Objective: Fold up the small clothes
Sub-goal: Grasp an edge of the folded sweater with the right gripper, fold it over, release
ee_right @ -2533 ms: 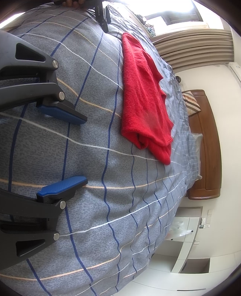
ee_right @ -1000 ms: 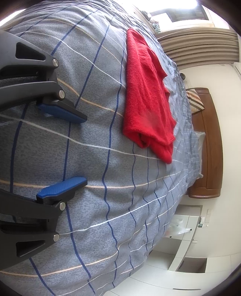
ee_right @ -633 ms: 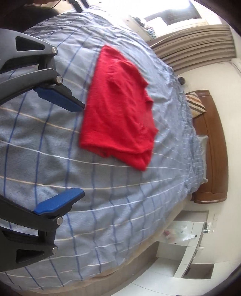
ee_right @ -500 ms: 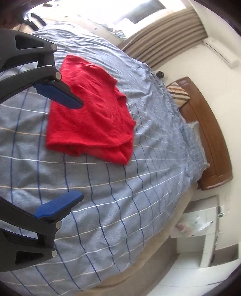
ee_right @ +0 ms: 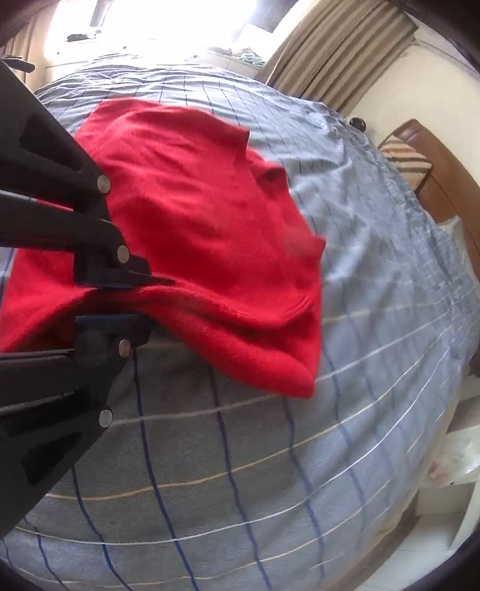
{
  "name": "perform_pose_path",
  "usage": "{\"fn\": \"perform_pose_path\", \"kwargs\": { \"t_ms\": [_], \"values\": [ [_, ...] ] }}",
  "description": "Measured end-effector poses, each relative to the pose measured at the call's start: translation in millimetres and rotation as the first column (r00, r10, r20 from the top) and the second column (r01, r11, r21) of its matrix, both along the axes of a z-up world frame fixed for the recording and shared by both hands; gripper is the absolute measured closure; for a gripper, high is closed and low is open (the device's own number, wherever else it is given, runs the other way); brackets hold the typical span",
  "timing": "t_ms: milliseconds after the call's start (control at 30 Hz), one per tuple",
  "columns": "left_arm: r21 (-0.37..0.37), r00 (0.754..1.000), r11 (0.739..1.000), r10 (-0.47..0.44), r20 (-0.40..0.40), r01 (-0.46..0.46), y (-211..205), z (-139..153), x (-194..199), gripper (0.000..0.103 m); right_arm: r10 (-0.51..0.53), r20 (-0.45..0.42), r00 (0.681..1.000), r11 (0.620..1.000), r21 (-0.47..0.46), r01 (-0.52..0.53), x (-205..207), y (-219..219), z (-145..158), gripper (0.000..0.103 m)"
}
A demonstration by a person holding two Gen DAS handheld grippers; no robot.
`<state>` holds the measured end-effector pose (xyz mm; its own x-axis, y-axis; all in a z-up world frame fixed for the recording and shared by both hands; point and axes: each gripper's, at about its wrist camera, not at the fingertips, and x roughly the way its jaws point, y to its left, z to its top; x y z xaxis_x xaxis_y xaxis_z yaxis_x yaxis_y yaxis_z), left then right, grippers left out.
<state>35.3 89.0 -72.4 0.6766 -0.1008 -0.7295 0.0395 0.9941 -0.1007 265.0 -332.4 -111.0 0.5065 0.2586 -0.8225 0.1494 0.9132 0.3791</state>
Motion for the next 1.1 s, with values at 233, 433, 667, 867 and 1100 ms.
{"fn": "perform_pose_path", "kwargs": {
  "t_ms": [233,433,667,867,1100],
  "values": [
    [-0.101,1.0,0.994,-0.03,-0.01,0.029,3.9,2.6,1.1,0.001,0.228,0.04,0.973,0.973,-0.039,-0.227,34.4,138.4,66.3,0.093],
    [-0.088,0.999,0.996,0.033,0.011,-0.032,32.9,7.9,-11.4,0.001,0.347,-0.003,0.938,0.938,-0.004,-0.347,63.8,238.7,23.0,0.082],
    [-0.088,0.995,0.991,0.101,-0.015,-0.102,59.8,-6.2,-12.7,0.001,0.368,0.114,0.923,0.822,0.424,-0.38,48.9,228.4,11.4,0.061],
    [-0.108,0.995,0.989,0.102,-0.017,-0.104,59.8,-11.4,-8.3,0.001,0.42,0.127,0.899,0.907,-0.016,-0.421,28.6,200.6,39.6,0.066],
    [-0.1,0.997,0.992,0.074,-0.02,-0.075,47.3,-9.5,-12.5,0.001,0.541,0.031,0.841,0.834,-0.148,-0.531,18.2,274.7,-31.3,0.09]
  ]
}}
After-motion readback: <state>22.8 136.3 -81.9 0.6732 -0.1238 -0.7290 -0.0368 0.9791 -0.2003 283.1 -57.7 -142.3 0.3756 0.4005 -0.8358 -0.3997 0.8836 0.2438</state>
